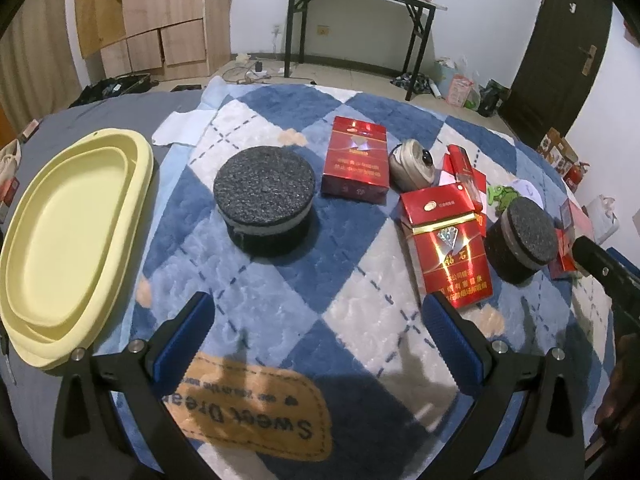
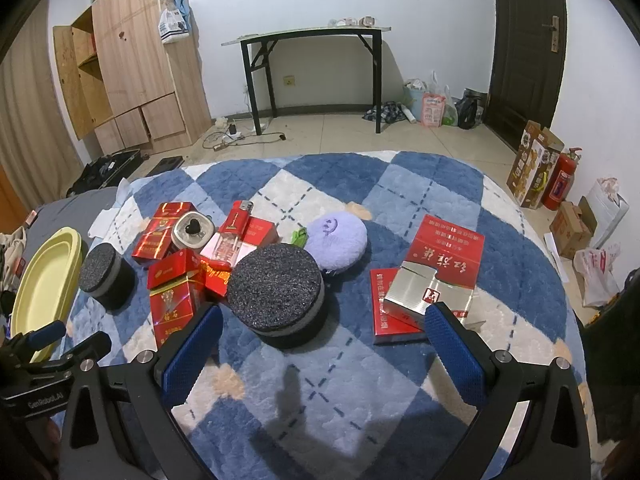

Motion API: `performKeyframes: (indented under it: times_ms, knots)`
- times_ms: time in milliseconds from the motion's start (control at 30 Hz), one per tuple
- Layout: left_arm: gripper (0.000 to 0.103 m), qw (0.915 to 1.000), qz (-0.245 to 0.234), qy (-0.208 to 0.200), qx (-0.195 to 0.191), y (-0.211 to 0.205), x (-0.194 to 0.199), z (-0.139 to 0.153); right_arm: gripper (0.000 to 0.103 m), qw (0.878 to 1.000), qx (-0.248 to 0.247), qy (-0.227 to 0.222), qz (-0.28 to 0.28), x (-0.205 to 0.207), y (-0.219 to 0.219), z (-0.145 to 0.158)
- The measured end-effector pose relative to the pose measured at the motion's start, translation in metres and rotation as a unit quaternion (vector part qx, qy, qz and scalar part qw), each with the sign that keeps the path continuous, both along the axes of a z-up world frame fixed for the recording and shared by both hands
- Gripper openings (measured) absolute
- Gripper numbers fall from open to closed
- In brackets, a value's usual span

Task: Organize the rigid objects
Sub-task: 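Move the left gripper toward the black round foam puck, then grasp the black foam puck with left gripper while right gripper grasps red-silver pack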

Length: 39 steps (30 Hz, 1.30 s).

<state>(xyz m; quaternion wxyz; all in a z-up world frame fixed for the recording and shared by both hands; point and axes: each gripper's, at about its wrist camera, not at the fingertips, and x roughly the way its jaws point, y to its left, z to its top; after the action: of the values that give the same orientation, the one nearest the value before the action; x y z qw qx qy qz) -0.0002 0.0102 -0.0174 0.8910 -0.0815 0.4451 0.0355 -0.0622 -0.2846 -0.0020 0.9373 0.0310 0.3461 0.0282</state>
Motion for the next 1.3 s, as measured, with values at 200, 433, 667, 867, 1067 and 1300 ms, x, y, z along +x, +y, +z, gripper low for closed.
performKeyframes:
  times_ms: [200,433,667,867,1067,1300]
  knots:
    - [0.103,0.9996,0.025,-0.009,-0.010,0.008,-0.001,0.002,0.103,1.000,0.003,0.003,0.000,0.000,0.000,-0.001]
    - [0.103,0.9994,0.026,-0.013,0.016,0.005,-0.001,0.004,0.103,1.000,0.003,0.001,0.002,0.000,0.000,-0.001]
    - [0.103,0.9994,0.024,-0.006,0.024,0.008,0.000,0.000,0.103,1.000,0.002,0.000,0.004,-0.001,0.000,0.001]
    - [0.103,0.9997,0.019,-0.003,0.018,0.016,0.002,0.001,0.103,1.000,0.001,-0.003,-0.006,-0.001,-0.004,0.004]
    - [0.103,0.9998,0.010,-0.011,0.014,0.032,0.019,0.003,0.103,0.997,0.009,-0.039,-0.064,-0.006,-0.025,0.017]
    - [0.103,0.9979,-0.004,-0.026,0.060,0.036,0.062,0.000,0.103,0.995,-0.001,-0.026,-0.097,0.002,-0.038,0.008]
